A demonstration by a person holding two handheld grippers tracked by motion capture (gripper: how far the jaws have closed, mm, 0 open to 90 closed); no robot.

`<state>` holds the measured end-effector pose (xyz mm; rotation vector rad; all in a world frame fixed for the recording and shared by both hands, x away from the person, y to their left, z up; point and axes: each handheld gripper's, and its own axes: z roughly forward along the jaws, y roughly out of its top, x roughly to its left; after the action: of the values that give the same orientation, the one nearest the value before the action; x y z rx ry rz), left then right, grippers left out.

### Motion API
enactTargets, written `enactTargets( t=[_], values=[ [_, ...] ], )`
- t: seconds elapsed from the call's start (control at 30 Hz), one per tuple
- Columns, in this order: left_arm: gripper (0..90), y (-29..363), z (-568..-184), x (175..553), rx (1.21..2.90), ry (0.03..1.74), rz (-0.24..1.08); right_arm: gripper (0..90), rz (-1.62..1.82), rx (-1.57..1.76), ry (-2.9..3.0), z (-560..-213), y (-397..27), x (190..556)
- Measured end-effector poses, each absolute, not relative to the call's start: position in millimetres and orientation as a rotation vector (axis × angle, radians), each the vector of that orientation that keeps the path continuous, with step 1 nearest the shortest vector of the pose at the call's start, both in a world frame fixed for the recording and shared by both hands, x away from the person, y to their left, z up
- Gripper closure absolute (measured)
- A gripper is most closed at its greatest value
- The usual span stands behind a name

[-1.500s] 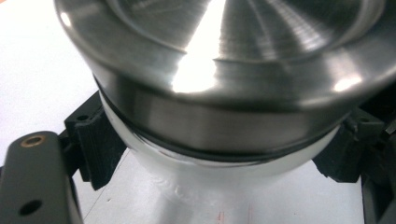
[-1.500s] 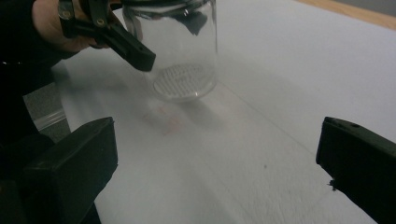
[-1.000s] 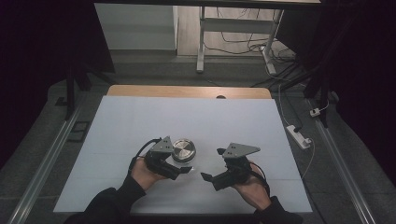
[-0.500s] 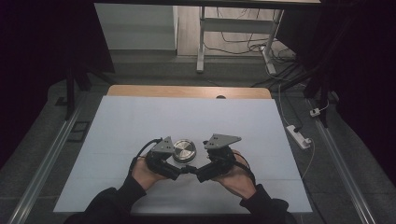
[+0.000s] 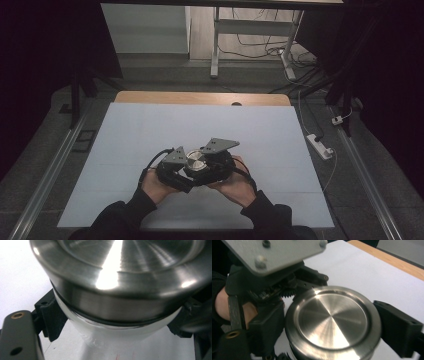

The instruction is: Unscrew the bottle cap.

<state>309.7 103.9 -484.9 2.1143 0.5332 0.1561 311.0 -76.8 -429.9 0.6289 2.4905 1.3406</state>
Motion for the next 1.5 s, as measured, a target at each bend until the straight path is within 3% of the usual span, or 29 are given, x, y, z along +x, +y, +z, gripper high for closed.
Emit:
enactTargets(
  t=[0.57, 0.77, 0.93, 1.13, 1.23, 1.5],
  values=[
    [16.1, 100.4, -483.2, 307.5, 2.127, 0.392, 0.066, 18.5, 1.667, 0.145, 2.739, -436.9, -107.9, 345.8],
    [16.1, 105.2, -481.9, 308.4, 2.106, 0.444, 0.101, 0.4, 1.626, 0.268, 2.746, -427.9, -109.4, 341.4],
    [16.1, 109.9, -481.2, 309.7, 2.074, 0.521, 0.14, 0.0, 1.482, 0.474, 2.643, -421.0, -105.1, 332.4],
    [16.1, 108.2, -480.7, 308.1, 2.081, 0.553, 0.179, 7.4, 1.378, 0.572, 2.498, -423.6, -87.0, 317.2],
    [16.1, 106.9, -479.9, 307.1, 2.085, 0.542, 0.179, 17.5, 1.36, 0.556, 2.481, -425.8, -81.5, 311.6],
    [16.1, 108.1, -477.2, 306.7, 2.099, 0.425, 0.106, 18.3, 1.436, 0.402, 2.591, -422.5, -91.5, 318.7]
  ],
)
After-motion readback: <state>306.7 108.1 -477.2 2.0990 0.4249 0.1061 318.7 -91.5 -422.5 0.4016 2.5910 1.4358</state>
